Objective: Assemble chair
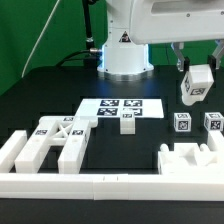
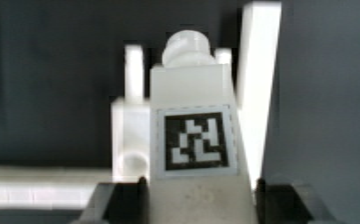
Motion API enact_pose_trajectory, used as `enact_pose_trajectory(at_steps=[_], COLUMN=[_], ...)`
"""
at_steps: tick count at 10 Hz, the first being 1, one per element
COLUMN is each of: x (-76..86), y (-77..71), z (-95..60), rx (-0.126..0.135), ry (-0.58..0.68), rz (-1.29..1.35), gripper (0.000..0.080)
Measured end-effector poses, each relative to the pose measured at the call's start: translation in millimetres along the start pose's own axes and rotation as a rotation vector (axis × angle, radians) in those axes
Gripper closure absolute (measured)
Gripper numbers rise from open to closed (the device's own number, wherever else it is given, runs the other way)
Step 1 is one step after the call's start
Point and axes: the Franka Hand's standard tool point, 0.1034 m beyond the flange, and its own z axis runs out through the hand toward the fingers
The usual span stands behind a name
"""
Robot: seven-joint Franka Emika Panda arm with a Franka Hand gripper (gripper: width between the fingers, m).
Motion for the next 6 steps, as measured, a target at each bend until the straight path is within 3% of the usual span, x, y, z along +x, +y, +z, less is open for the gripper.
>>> enact_pose_trajectory(at_steps=[3,4,5,6], x=[35.0,33.5,27.4,31.8], y=[-7.6,-0.9,-0.2,0.3], z=[-5.2,-0.8,3.9,0.6], rx=[0.011,-0.001,-0.001,-0.006], ry=[0.284,0.438,0.477,0.535], rz=[-0.073,-0.12,-0.111,-0.116], gripper=[0.0517,0.0517,0.0517,0.0517])
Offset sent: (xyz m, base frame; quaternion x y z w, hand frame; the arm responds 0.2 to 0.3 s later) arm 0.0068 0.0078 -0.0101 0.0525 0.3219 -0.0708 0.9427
